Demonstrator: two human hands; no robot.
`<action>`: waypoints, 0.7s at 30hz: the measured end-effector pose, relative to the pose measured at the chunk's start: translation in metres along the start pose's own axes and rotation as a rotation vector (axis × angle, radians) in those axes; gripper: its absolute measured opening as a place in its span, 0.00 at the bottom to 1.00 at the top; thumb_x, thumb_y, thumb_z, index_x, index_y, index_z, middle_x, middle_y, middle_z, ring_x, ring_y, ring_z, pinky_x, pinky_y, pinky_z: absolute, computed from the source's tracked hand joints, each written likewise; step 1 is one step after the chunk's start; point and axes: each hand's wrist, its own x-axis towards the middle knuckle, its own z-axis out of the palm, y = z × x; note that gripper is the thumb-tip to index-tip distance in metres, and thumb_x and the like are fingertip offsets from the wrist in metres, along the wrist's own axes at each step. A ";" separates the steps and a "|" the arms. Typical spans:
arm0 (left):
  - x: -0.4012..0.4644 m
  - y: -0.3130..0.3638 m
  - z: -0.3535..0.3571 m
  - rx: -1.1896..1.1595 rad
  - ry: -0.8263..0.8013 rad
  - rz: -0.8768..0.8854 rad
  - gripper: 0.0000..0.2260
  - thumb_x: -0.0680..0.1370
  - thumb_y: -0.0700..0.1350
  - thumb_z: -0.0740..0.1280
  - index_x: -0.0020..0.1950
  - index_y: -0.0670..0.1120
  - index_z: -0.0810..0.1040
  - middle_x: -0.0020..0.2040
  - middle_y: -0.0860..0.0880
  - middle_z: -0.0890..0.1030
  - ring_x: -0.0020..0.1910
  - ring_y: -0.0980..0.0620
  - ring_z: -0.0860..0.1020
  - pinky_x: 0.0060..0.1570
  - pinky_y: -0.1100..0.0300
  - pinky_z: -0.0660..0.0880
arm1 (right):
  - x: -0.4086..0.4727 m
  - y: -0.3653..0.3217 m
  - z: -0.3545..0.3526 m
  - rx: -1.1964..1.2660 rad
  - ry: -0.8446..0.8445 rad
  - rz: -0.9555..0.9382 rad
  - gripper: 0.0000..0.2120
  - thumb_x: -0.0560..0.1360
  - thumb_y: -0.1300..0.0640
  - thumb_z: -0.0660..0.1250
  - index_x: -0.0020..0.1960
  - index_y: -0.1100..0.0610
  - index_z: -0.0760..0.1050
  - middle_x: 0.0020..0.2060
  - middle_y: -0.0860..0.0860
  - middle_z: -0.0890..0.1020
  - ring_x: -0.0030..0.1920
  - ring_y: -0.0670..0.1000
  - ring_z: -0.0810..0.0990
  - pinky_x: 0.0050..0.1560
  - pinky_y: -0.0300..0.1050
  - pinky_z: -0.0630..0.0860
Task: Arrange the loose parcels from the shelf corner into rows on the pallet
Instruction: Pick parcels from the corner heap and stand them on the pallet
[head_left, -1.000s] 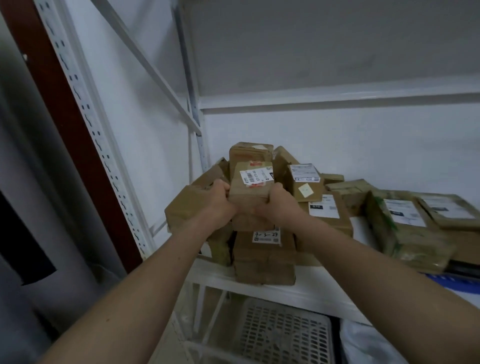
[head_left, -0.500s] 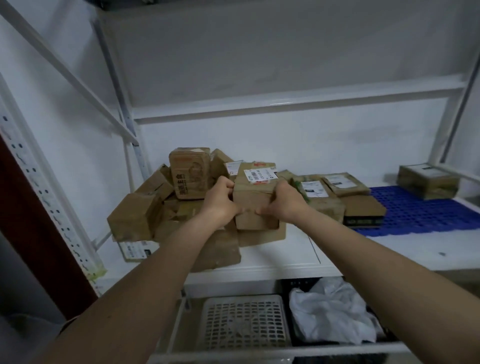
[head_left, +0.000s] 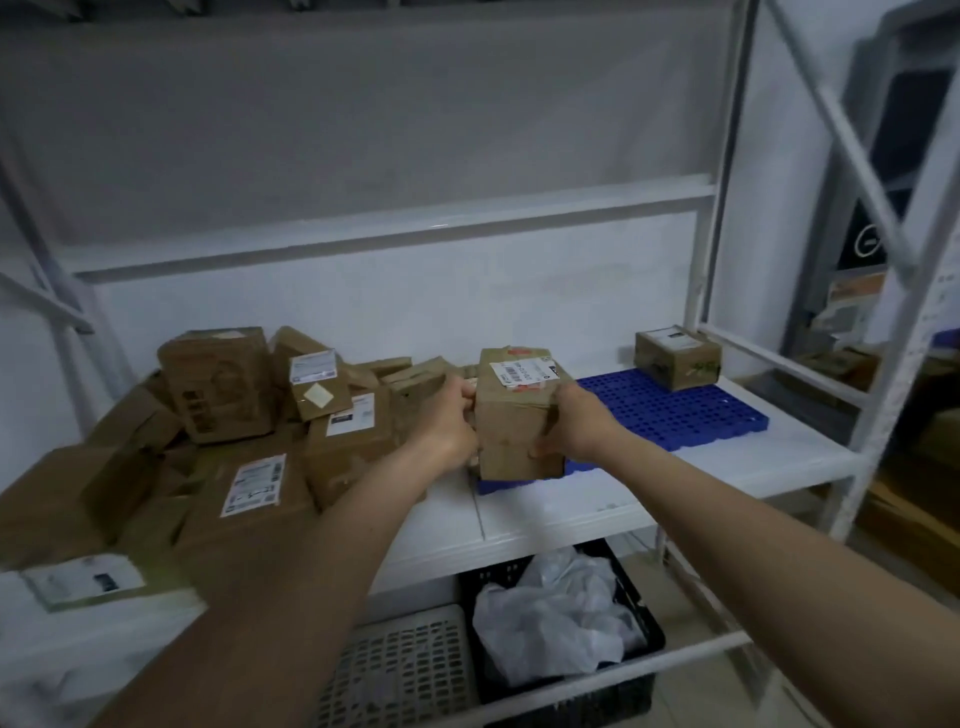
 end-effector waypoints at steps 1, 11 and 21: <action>0.004 0.007 0.016 -0.017 -0.003 0.012 0.19 0.70 0.29 0.71 0.51 0.47 0.69 0.53 0.51 0.77 0.48 0.57 0.75 0.39 0.66 0.76 | 0.001 0.015 -0.009 -0.013 0.000 0.007 0.32 0.67 0.58 0.77 0.65 0.62 0.65 0.59 0.58 0.76 0.59 0.58 0.75 0.51 0.46 0.74; 0.029 0.058 0.160 -0.072 -0.196 -0.035 0.15 0.74 0.28 0.65 0.54 0.43 0.67 0.58 0.44 0.77 0.58 0.43 0.76 0.56 0.42 0.76 | 0.021 0.160 -0.069 -0.099 -0.016 0.065 0.28 0.65 0.62 0.76 0.60 0.62 0.67 0.57 0.58 0.75 0.56 0.57 0.76 0.53 0.51 0.77; 0.060 0.077 0.204 0.052 -0.177 0.010 0.18 0.73 0.38 0.73 0.60 0.42 0.73 0.60 0.46 0.77 0.59 0.49 0.75 0.57 0.58 0.74 | 0.065 0.220 -0.078 -0.066 -0.019 0.116 0.29 0.64 0.64 0.75 0.61 0.62 0.65 0.56 0.58 0.75 0.56 0.58 0.75 0.54 0.53 0.77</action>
